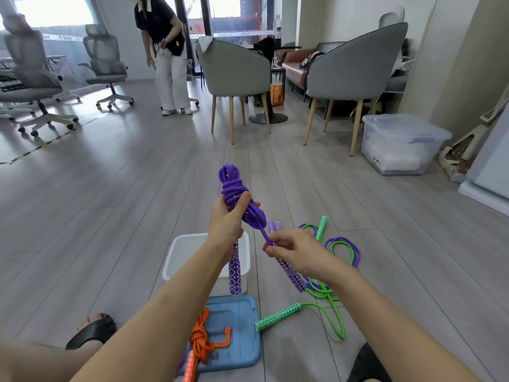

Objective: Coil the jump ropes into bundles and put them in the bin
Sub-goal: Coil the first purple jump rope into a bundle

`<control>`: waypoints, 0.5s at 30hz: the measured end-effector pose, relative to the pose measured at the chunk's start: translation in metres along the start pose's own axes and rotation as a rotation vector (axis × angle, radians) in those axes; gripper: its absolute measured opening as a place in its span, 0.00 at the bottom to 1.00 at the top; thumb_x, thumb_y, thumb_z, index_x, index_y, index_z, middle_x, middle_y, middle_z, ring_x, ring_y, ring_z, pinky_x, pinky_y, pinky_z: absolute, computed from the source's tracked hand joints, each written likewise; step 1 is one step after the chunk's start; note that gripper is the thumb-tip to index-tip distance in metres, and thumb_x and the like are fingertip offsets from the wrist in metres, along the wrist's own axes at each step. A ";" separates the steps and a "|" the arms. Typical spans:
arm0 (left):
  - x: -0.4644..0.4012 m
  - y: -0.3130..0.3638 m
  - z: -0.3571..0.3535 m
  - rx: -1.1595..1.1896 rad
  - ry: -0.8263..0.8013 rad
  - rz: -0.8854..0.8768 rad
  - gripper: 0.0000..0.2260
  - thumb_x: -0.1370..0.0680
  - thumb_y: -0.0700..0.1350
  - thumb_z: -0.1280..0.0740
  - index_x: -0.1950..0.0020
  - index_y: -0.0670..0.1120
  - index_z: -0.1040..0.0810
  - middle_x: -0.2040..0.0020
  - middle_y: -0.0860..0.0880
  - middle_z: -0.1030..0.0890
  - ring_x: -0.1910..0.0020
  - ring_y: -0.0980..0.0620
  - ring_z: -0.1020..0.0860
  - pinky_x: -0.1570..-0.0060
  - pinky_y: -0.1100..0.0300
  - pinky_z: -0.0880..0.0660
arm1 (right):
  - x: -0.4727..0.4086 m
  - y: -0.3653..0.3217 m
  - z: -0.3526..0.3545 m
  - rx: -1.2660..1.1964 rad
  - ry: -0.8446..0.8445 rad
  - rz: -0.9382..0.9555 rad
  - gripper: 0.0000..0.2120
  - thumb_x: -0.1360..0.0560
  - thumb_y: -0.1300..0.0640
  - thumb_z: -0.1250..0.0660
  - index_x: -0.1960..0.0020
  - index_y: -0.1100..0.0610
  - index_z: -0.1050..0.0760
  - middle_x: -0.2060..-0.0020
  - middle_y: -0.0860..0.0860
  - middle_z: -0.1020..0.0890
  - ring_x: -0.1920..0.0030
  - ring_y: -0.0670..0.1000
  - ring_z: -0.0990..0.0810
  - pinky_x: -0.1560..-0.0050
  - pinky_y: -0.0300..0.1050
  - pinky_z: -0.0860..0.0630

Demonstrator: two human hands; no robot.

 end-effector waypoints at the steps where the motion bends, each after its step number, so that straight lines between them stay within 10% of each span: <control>1: -0.001 0.000 -0.001 -0.064 -0.054 -0.002 0.12 0.18 0.50 0.33 0.41 0.43 0.24 0.52 0.46 0.13 0.67 0.55 0.22 0.72 0.60 0.35 | 0.001 0.002 0.002 -0.019 -0.012 -0.028 0.03 0.23 0.53 0.27 0.50 0.49 0.16 0.55 0.48 0.12 0.49 0.50 0.13 0.39 0.56 0.19; 10: 0.020 -0.011 -0.024 -0.155 -0.403 0.083 0.09 0.19 0.48 0.31 0.41 0.45 0.23 0.50 0.47 0.13 0.59 0.52 0.25 0.67 0.59 0.36 | -0.004 -0.018 0.058 -0.314 0.316 0.049 0.10 0.18 0.55 0.31 0.38 0.45 0.22 0.43 0.46 0.15 0.45 0.46 0.17 0.46 0.36 0.25; 15: 0.038 -0.016 -0.040 -0.216 -0.619 0.115 0.13 0.20 0.47 0.29 0.37 0.48 0.24 0.56 0.50 0.18 0.65 0.57 0.28 0.65 0.57 0.39 | 0.005 -0.039 0.065 -0.461 0.203 0.145 0.21 0.16 0.59 0.36 0.25 0.52 0.31 0.36 0.50 0.18 0.47 0.38 0.19 0.49 0.30 0.25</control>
Point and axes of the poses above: each hand's wrist, its own x-axis away from the middle knuckle, its own z-axis out of the back of the hand, y = z × x, the point moved 4 cm from there along -x, towards the middle knuckle
